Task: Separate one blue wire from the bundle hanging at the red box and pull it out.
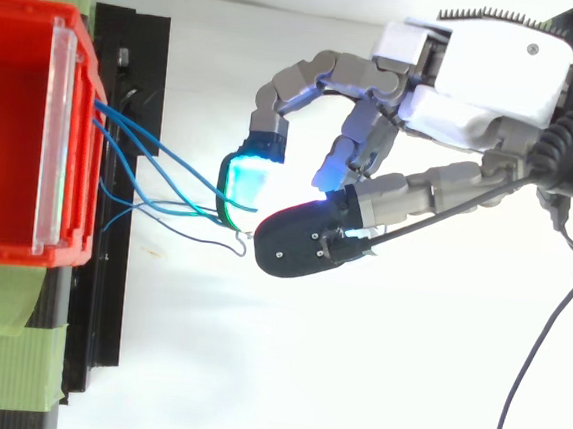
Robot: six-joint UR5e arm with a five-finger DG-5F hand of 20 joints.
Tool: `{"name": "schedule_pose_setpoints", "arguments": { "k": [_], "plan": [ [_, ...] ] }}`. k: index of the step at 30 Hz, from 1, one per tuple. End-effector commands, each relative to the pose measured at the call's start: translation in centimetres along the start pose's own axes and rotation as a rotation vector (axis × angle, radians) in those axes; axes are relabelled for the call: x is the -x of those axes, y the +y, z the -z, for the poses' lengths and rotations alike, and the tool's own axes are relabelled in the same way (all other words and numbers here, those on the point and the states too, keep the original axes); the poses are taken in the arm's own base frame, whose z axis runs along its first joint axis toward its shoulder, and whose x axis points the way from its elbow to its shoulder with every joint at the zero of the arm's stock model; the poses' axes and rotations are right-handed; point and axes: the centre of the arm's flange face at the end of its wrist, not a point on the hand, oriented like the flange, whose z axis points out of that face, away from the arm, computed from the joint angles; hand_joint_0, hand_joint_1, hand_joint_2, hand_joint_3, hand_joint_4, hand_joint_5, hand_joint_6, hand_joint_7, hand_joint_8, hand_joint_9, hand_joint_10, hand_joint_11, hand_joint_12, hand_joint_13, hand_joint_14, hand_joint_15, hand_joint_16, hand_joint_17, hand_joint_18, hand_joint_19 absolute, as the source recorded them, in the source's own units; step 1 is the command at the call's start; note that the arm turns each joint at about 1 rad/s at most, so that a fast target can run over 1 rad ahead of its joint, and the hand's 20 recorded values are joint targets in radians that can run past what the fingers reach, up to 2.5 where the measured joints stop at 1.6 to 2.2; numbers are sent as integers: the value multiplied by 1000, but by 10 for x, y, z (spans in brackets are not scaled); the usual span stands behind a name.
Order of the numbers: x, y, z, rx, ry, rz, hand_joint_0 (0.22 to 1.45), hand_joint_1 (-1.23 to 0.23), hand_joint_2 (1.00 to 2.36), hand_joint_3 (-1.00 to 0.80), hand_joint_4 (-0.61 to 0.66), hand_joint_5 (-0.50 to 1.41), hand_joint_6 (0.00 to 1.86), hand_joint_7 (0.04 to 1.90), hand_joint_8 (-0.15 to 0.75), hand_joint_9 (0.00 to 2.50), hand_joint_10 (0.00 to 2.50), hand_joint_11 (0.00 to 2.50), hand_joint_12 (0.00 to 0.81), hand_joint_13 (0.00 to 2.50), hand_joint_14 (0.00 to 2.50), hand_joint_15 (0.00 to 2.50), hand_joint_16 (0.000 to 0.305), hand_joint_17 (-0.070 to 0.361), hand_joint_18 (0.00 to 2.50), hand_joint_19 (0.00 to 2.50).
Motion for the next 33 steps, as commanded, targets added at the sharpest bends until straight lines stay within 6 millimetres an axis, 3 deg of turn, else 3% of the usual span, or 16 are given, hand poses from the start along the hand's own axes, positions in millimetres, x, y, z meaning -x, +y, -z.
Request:
{"name": "schedule_pose_setpoints", "arguments": {
  "k": [1,33],
  "plan": [
    [0,0,0,1,1,0,639,-755,1001,3,30,-161,913,1093,418,1423,10,1424,464,1428,16,1303,67,151,1014,605],
    [1,-1,0,-1,-1,0,641,-757,1001,-5,24,-161,915,1070,416,1420,9,1421,470,1431,17,1282,66,148,1007,607]
  ]
}}
